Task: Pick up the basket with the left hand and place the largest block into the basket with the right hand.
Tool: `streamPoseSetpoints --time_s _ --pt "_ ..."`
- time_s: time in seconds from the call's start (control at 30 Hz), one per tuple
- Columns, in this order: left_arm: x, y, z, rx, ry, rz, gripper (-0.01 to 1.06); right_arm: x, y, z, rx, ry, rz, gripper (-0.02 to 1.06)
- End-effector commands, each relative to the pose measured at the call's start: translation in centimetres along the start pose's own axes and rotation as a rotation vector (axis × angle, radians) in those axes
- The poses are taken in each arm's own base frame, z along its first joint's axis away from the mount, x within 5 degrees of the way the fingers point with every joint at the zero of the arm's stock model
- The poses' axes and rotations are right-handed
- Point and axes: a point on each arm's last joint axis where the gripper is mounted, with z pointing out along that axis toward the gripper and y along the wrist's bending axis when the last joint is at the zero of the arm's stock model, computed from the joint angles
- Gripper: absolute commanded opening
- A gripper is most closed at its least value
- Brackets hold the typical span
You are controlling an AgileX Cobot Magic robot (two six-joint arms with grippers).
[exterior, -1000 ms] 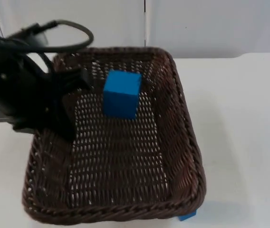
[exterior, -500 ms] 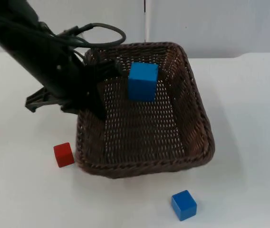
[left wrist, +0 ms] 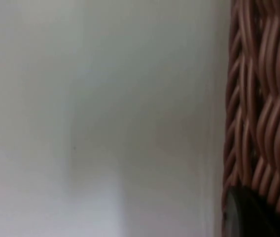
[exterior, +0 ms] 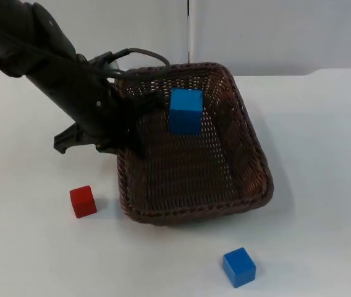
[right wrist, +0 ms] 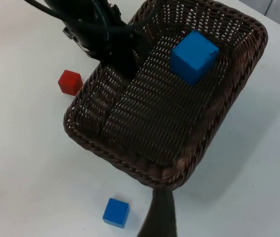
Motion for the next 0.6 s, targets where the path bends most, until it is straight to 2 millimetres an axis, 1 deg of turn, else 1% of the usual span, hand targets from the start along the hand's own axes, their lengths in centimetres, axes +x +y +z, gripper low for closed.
streamPoseSetpoints --time_s 0.0,0.07,0.1,0.2,0.23,0.3,0.33,0.57 --pt "-0.66 -0.66 -0.52 0.026 -0.044 -0.021 0.0 -0.14 -0.14 -0.3 0.01 -0.024 -0.001 0.67" --pt "-0.72 -0.79 -0.6 0.03 -0.038 -0.017 0.04 -0.14 -0.14 -0.3 0.01 -0.024 -0.001 0.67" --pt "-0.72 -0.79 -0.6 0.03 -0.038 -0.017 0.04 -0.14 -0.14 -0.3 0.01 -0.024 -0.001 0.67" --pt "-0.79 -1.06 -0.75 0.04 -0.022 0.0 0.19 -0.14 -0.14 -0.3 0.01 -0.024 -0.001 0.67" --pt "-0.79 -1.06 -0.75 0.04 -0.022 0.0 0.19 -0.14 -0.14 -0.3 0.01 -0.024 -0.001 0.67" --pt "-0.82 -1.1 -0.78 0.042 -0.021 0.008 0.26 -0.14 -0.14 -0.3 0.01 -0.024 -0.001 0.67" --pt "-0.82 -1.1 -0.78 0.042 -0.021 0.008 0.28 -0.14 -0.14 -0.3 0.01 -0.024 -0.001 0.67" --pt "-0.89 -1.1 -0.78 0.042 -0.028 -0.012 0.29 -0.14 -0.14 -0.3 0.01 -0.024 -0.001 0.67"
